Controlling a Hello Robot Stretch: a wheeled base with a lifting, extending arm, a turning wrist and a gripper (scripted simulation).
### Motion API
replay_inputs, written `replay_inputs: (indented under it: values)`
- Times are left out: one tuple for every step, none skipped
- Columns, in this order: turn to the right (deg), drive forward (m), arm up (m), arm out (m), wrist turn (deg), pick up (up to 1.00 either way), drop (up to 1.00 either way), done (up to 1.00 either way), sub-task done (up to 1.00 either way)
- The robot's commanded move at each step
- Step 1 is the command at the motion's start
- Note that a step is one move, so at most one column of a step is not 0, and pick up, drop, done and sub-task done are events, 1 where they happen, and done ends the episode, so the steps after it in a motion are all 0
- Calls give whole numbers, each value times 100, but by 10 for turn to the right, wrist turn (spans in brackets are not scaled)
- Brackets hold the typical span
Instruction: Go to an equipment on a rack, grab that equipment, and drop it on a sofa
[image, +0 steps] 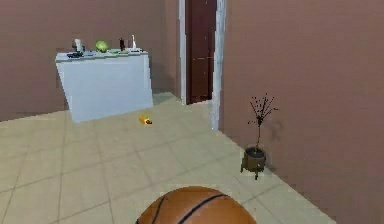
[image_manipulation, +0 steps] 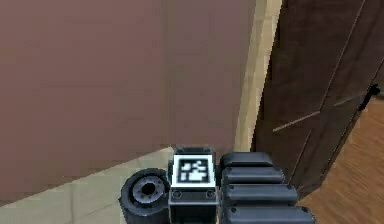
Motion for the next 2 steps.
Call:
replay_inputs:
  values:
    - [0, 100, 0, 0, 0, 0, 0, 0, 0]
    - [0, 100, 0, 0, 0, 0, 0, 0, 0]
